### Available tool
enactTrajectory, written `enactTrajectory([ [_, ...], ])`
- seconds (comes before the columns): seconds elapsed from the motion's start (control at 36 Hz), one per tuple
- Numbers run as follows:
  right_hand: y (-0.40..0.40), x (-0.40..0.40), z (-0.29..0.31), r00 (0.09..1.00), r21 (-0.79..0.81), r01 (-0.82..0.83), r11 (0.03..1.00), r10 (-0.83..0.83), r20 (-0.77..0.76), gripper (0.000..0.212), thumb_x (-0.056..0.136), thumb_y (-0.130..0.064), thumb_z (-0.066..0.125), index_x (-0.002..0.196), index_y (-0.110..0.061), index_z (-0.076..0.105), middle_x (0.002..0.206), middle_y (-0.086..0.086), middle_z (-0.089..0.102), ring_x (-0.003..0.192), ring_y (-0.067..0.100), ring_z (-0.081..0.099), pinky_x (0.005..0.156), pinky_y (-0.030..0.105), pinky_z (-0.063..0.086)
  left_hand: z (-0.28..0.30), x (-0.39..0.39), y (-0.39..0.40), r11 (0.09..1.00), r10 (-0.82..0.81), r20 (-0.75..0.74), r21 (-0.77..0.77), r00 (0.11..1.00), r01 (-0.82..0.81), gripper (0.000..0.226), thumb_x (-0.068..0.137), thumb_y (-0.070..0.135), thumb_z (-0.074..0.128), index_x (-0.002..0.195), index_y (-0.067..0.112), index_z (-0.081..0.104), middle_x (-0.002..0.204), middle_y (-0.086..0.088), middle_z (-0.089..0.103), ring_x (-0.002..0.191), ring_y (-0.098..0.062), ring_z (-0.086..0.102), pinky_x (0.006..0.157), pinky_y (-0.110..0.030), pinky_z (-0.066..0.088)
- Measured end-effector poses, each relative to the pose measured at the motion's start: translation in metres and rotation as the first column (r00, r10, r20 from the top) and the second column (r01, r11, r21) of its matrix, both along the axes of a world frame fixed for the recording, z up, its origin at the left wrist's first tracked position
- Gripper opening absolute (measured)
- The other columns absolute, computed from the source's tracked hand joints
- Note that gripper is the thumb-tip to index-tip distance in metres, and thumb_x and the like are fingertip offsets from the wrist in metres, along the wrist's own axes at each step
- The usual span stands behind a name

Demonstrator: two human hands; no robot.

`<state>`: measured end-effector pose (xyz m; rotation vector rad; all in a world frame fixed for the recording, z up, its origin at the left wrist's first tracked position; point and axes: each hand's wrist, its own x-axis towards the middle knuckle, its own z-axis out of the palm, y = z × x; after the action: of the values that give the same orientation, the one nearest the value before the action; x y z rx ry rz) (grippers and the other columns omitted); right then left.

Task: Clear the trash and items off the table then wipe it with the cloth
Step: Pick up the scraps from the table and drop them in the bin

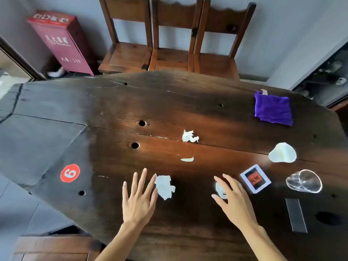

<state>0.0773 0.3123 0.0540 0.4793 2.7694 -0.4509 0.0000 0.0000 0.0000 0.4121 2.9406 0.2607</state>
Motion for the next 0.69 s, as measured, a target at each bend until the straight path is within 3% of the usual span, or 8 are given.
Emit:
enactTrajectory([
  [0.17, 0.009, -0.005, -0.030, 0.999, 0.054, 0.000, 0.999, -0.002, 0.045, 0.062, 0.093, -0.048, 0.066, 0.150, -0.036, 0.046, 0.154, -0.002, 0.047, 0.141, 0.019, 0.043, 0.112, 0.036, 0.042, -0.039, -0.029, 0.005, 0.999, -0.008, 0.027, -0.043, 1.000, 0.009, 0.057, 0.104, 0.051, 0.024, 0.157, 0.036, 0.038, 0.170, 0.003, 0.024, 0.157, -0.026, 0.021, 0.122, -0.059, 0.021],
  [0.28, 0.014, -0.005, -0.050, 0.998, 0.101, -0.005, 0.995, -0.002, 0.067, 0.062, 0.089, -0.043, 0.074, 0.146, -0.031, 0.053, 0.148, 0.003, 0.054, 0.134, 0.024, 0.051, 0.105, 0.039, 0.048, -0.065, -0.048, -0.002, 0.998, 0.015, 0.008, -0.054, 1.000, -0.015, 0.056, 0.105, 0.051, 0.022, 0.158, 0.037, 0.032, 0.171, 0.004, 0.019, 0.158, -0.025, 0.016, 0.123, -0.058, 0.015],
  [0.47, 0.019, -0.005, -0.071, 0.993, 0.064, 0.046, 0.997, -0.052, 0.105, 0.063, 0.096, -0.034, 0.067, 0.153, -0.034, 0.041, 0.153, -0.001, 0.043, 0.136, 0.020, 0.043, 0.106, 0.028, 0.047, -0.085, -0.063, -0.014, 0.997, 0.021, 0.060, -0.073, 0.998, -0.017, 0.060, 0.104, 0.054, 0.010, 0.161, 0.039, 0.020, 0.172, 0.008, 0.009, 0.160, -0.022, 0.006, 0.127, -0.055, 0.005],
  [0.69, 0.017, -0.003, -0.086, 0.983, -0.017, 0.114, 0.993, -0.111, 0.146, 0.058, 0.100, -0.024, 0.062, 0.154, -0.028, 0.041, 0.153, -0.001, 0.040, 0.130, 0.014, 0.047, 0.102, 0.016, 0.045, -0.094, -0.062, -0.014, 0.998, 0.024, 0.000, -0.059, 1.000, -0.024, 0.057, 0.106, 0.049, 0.021, 0.161, 0.037, 0.025, 0.171, 0.006, 0.018, 0.160, -0.024, 0.011, 0.127, -0.056, 0.008],
])
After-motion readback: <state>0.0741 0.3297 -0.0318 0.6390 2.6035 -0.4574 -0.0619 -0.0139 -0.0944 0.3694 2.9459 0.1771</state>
